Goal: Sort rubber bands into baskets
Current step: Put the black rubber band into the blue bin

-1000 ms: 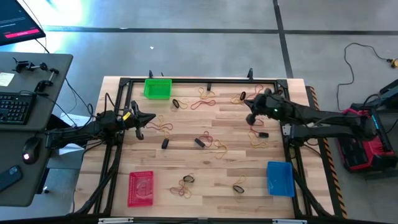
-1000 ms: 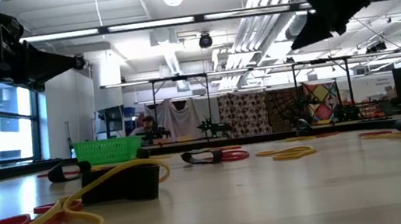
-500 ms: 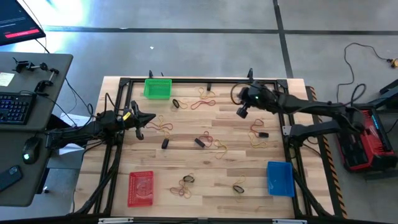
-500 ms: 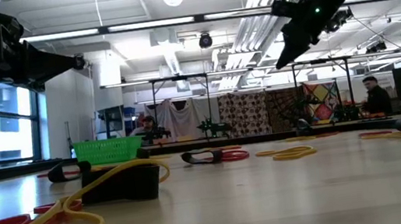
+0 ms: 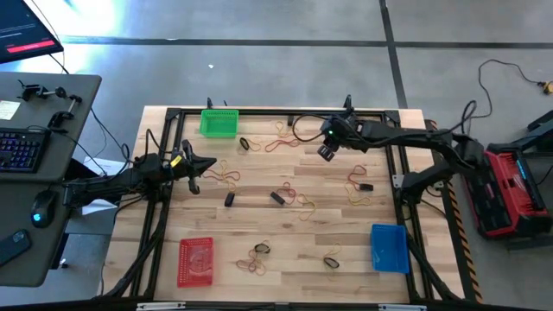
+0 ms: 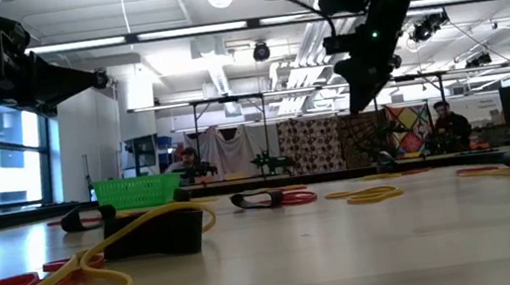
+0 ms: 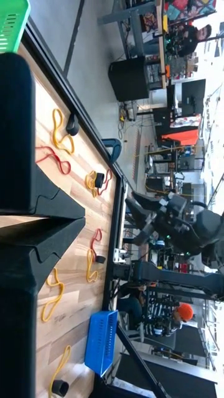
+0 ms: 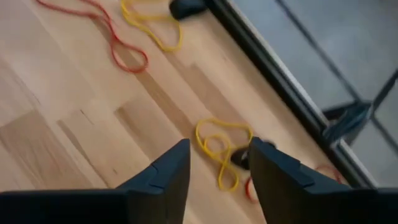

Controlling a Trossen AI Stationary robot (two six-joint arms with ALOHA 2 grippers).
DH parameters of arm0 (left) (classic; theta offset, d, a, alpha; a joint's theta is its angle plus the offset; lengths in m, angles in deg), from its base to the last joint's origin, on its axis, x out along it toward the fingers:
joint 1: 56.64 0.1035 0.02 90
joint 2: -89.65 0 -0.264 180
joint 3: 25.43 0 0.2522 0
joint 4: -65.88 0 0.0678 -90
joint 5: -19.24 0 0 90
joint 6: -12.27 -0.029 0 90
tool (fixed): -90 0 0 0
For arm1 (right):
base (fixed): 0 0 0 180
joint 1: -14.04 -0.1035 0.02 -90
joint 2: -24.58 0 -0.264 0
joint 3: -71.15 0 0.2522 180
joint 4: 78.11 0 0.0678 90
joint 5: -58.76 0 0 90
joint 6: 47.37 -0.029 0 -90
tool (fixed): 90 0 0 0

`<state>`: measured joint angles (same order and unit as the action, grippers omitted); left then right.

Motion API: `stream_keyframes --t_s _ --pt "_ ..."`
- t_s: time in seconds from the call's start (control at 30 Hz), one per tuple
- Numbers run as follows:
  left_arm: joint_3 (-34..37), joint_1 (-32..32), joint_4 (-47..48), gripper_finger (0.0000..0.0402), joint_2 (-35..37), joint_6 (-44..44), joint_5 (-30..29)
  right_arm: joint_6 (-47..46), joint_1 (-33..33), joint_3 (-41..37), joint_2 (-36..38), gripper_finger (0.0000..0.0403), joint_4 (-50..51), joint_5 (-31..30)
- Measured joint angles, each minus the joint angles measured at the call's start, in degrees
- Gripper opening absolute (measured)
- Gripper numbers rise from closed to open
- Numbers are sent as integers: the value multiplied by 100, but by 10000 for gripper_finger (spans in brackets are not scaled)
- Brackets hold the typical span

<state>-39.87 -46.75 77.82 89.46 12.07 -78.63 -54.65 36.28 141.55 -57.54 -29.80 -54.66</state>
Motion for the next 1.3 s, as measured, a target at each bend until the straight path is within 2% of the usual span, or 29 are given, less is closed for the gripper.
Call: stream_keyframes --t_s 0.17,0.27,0.4,0.73,0.87,1.3 --pt "-1 -2 -1 0 1 0 1 -319 2 416 -397 161 521 243" --pt "0 -2 0 0 1 0 1 -167 0 524 -535 161 551 507" --pt "1 0 -1 0 1 0 1 74 50 562 -616 161 533 456" --pt "1 0 0 0 1 0 1 -919 1212 269 -712 161 601 308" --pt "-1 -2 1 0 1 0 1 -887 1587 251 -1042 161 352 582" --pt "1 -2 -1 0 1 0 1 -548 1955 251 -1909 155 -140 805"
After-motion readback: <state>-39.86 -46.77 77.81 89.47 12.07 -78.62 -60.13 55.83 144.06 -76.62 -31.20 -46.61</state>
